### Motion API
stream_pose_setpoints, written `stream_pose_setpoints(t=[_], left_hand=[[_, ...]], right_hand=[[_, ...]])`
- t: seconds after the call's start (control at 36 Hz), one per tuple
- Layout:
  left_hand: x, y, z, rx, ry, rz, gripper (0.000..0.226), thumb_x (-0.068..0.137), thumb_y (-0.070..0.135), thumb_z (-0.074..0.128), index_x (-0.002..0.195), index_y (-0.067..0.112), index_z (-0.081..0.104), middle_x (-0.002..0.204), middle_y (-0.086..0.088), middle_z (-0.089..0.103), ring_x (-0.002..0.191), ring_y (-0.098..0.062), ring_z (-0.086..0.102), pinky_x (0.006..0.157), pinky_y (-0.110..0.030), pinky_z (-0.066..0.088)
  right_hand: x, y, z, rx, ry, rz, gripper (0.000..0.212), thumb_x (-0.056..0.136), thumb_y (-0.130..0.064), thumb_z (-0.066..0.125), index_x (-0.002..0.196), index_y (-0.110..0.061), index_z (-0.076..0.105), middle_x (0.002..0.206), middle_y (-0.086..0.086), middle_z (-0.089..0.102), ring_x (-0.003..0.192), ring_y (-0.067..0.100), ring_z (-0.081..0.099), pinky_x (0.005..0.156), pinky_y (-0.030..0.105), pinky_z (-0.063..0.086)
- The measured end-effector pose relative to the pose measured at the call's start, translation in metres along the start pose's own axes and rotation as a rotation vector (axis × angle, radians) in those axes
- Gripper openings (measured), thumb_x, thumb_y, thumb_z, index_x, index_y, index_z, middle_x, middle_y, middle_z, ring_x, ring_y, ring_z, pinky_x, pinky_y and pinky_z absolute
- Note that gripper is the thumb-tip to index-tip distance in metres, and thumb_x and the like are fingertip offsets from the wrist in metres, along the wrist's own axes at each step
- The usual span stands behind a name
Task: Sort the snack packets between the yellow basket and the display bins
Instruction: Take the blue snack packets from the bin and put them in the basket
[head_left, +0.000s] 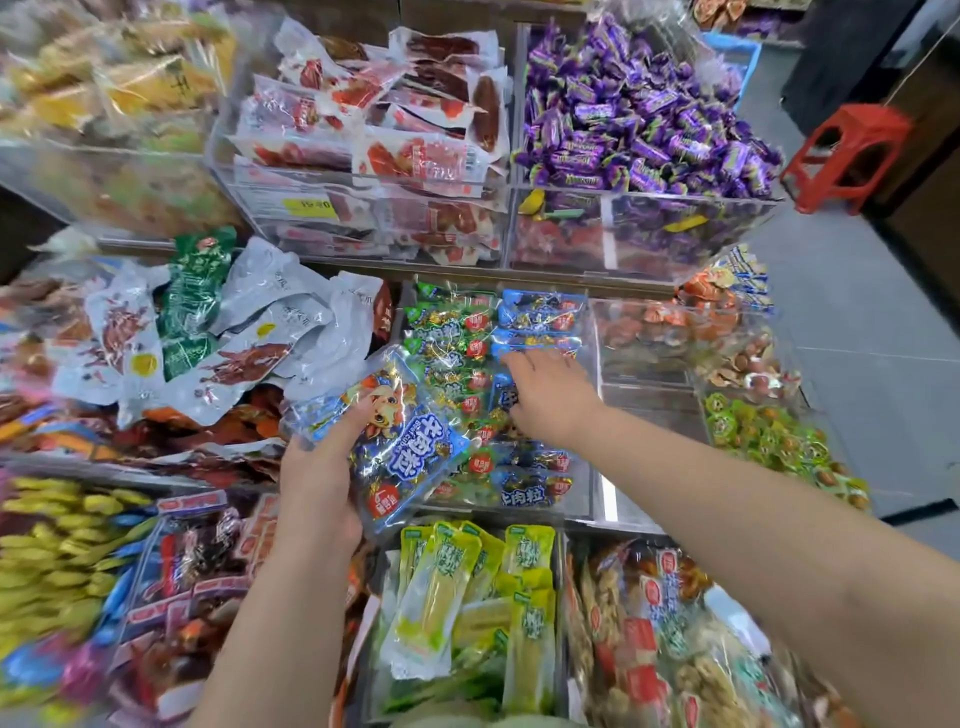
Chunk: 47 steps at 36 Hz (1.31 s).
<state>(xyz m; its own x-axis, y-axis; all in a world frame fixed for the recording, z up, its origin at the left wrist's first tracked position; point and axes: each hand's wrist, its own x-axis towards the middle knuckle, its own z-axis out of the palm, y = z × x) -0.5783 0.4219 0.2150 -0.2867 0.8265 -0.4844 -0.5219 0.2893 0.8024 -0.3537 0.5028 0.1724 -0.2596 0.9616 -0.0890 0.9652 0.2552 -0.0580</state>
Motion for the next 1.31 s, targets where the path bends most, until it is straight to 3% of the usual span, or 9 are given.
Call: stream_pose_setpoints(t=[0.11, 0.31, 0.42, 0.56, 0.81, 0.94, 1.06, 1.17, 1.31], left_hand=[[0.0, -0.001, 0.012, -0.022, -0.026, -0.035, 0.051, 0.079, 0.013, 0.075, 0.127, 0.009, 0.057, 0.107, -0.013, 0.072, 0.09, -0.028, 0.072, 0.072, -0.048, 0.059], [-0.001, -0.001, 0.021, 0.004, -0.119, -0.03, 0.042, 0.084, 0.008, 0.068, 0.125, 0.003, 0.059, 0.098, -0.012, 0.074, 0.08, -0.023, 0.073, 0.063, -0.04, 0.059], [0.0, 0.0, 0.02, 0.009, -0.116, -0.041, 0.042, 0.086, 0.008, 0.066, 0.127, 0.004, 0.058, 0.088, -0.007, 0.075, 0.074, -0.021, 0.073, 0.059, -0.04, 0.059], [0.0, 0.002, 0.021, 0.021, -0.116, -0.065, 0.045, 0.084, 0.009, 0.067, 0.128, 0.002, 0.056, 0.101, -0.015, 0.072, 0.082, -0.027, 0.073, 0.066, -0.048, 0.059], [0.004, 0.005, 0.016, 0.053, -0.1, -0.106, 0.05, 0.081, 0.015, 0.072, 0.127, 0.005, 0.057, 0.108, -0.017, 0.071, 0.094, -0.033, 0.07, 0.075, -0.055, 0.057], [0.003, 0.002, 0.016, -0.011, -0.1, -0.097, 0.067, 0.075, 0.019, 0.077, 0.134, 0.005, 0.049, 0.109, -0.017, 0.07, 0.091, -0.032, 0.071, 0.072, -0.05, 0.058], [0.0, -0.006, 0.021, -0.114, 0.004, -0.014, 0.031, 0.078, 0.02, 0.077, 0.106, 0.017, 0.063, 0.098, -0.01, 0.075, 0.082, -0.026, 0.073, 0.062, -0.047, 0.058], [-0.008, -0.015, 0.037, -0.217, 0.082, 0.011, 0.031, 0.078, 0.023, 0.078, 0.102, 0.023, 0.059, 0.1, -0.006, 0.075, 0.084, -0.022, 0.073, 0.069, -0.049, 0.059], [-0.02, -0.03, 0.057, -0.093, -0.003, -0.002, 0.033, 0.077, 0.022, 0.078, 0.101, 0.013, 0.057, 0.098, -0.01, 0.071, 0.083, -0.028, 0.071, 0.073, -0.05, 0.056]], right_hand=[[-0.007, 0.003, 0.006, -0.027, -0.017, 0.006, 0.093, 0.076, -0.059, 0.062, 0.145, -0.016, 0.017, 0.134, 0.011, 0.042, 0.122, 0.032, 0.039, 0.101, 0.044, 0.032], [0.016, 0.016, 0.007, -0.216, -0.022, 0.073, 0.107, 0.078, -0.059, 0.063, 0.15, -0.011, -0.001, 0.135, 0.013, 0.042, 0.124, 0.033, 0.04, 0.099, 0.042, 0.033], [0.022, 0.013, 0.014, -0.364, -0.016, -0.144, 0.108, 0.078, -0.063, 0.059, 0.15, -0.011, -0.004, 0.126, 0.011, 0.044, 0.116, 0.031, 0.041, 0.097, 0.043, 0.033], [0.023, 0.013, 0.024, -0.496, 0.069, -0.206, 0.1, 0.085, -0.053, 0.054, 0.149, -0.014, -0.012, 0.123, 0.007, 0.036, 0.112, 0.028, 0.036, 0.097, 0.041, 0.028], [0.033, 0.018, 0.018, -0.413, -0.051, -0.152, 0.115, 0.074, -0.078, 0.046, 0.146, -0.021, -0.021, 0.131, 0.006, 0.025, 0.121, 0.028, 0.026, 0.107, 0.047, 0.017], [0.007, 0.018, 0.0, -0.042, 0.17, -0.064, 0.077, 0.084, -0.057, 0.053, 0.147, -0.023, 0.025, 0.124, 0.004, 0.035, 0.119, 0.029, 0.032, 0.1, 0.038, 0.016], [-0.035, 0.01, -0.01, 0.71, 0.488, 0.26, 0.007, 0.089, -0.028, 0.058, 0.093, -0.025, 0.063, 0.088, -0.009, 0.052, 0.091, 0.008, 0.048, 0.076, 0.021, 0.034], [-0.069, -0.021, -0.021, 1.353, 0.053, 0.355, 0.02, 0.082, -0.045, 0.064, 0.067, -0.032, 0.067, 0.059, -0.016, 0.059, 0.055, -0.001, 0.052, 0.059, 0.015, 0.048], [-0.079, -0.059, -0.016, 1.416, -0.105, 0.475, 0.049, 0.059, -0.056, 0.076, 0.077, -0.016, 0.054, 0.071, 0.002, 0.058, 0.065, 0.015, 0.056, 0.081, 0.046, 0.051]])
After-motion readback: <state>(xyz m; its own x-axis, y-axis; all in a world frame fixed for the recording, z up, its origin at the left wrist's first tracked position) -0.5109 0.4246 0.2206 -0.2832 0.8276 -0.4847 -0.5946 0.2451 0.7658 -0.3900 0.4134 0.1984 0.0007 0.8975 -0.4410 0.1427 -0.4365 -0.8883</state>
